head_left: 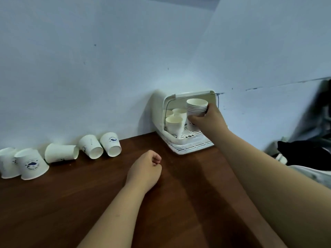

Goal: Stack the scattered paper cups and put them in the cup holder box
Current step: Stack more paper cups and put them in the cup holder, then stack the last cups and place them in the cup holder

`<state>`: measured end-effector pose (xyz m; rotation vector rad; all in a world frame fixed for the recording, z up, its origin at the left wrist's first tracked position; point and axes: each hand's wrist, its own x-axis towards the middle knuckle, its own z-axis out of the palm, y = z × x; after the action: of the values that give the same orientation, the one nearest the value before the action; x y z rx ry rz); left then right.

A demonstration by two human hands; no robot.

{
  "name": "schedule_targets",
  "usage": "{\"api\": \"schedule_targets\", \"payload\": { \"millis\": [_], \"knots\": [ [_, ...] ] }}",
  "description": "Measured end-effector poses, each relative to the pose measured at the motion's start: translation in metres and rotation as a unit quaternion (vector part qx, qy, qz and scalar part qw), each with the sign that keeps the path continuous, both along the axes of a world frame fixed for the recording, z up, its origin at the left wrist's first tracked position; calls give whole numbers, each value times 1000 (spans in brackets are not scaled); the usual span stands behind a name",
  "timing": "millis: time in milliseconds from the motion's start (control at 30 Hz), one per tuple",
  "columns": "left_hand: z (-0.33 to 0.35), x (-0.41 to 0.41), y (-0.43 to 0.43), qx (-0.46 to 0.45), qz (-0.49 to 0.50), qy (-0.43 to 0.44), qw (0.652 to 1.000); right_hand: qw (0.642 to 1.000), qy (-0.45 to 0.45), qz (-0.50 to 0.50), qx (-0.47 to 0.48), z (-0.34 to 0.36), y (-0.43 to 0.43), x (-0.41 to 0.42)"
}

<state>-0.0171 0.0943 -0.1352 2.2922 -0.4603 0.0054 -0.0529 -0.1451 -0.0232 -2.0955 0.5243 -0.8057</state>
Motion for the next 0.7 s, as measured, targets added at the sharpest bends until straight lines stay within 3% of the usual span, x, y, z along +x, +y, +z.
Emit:
{"api": "schedule_targets", "payload": {
  "millis": [167,433,700],
  "knots": [
    [-3,2,0,-1,18,-11,1000,1000,22,-18,3,-8,-16,31],
    [-5,8,-2,5,36,-15,999,972,218,-26,-87,-29,-29,71],
    [-3,9,-1,17,38,-13,999,956,271,-8,-113,-57,-68,119]
  ]
}}
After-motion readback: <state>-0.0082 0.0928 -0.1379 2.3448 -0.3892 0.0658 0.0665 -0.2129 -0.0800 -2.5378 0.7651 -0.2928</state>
